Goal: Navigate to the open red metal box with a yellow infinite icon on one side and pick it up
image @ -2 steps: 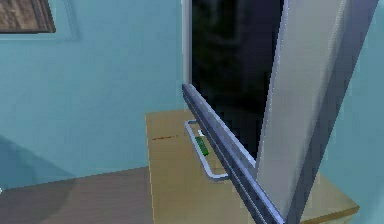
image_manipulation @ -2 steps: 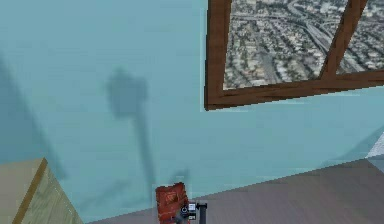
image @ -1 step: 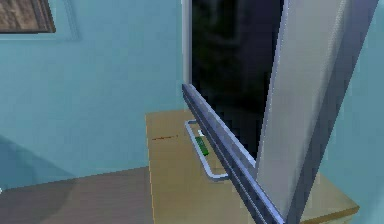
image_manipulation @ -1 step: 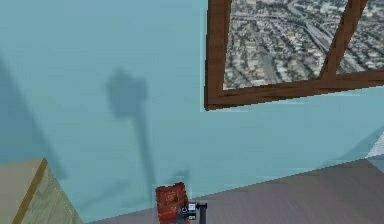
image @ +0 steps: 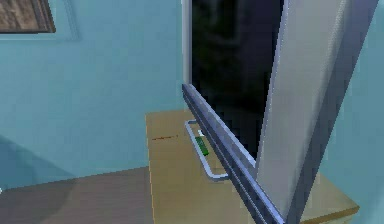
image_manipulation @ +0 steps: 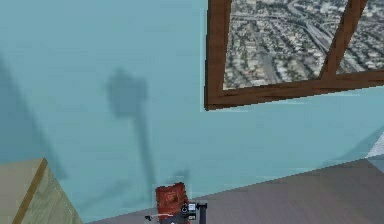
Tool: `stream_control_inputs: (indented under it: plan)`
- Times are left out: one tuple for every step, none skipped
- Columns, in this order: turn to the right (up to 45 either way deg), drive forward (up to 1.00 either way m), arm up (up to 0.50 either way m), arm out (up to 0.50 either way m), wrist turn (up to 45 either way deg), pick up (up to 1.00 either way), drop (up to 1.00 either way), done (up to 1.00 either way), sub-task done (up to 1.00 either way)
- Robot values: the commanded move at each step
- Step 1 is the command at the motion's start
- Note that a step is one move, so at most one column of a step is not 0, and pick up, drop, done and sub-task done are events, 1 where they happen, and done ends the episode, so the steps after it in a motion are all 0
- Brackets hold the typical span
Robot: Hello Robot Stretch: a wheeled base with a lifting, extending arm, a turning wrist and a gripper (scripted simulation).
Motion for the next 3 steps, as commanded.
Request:
stream_control_inputs:
  plan:
    - [0.0,0.00,0.00,0.00,33.0,0.00,0.00,0.00,0.00]
    - [0.0,0.00,-0.30,0.00,0.0,0.00,0.00,0.00,0.00]
    - [0.0,0.00,0.00,0.00,0.0,1.00,0.00,0.00,0.00]
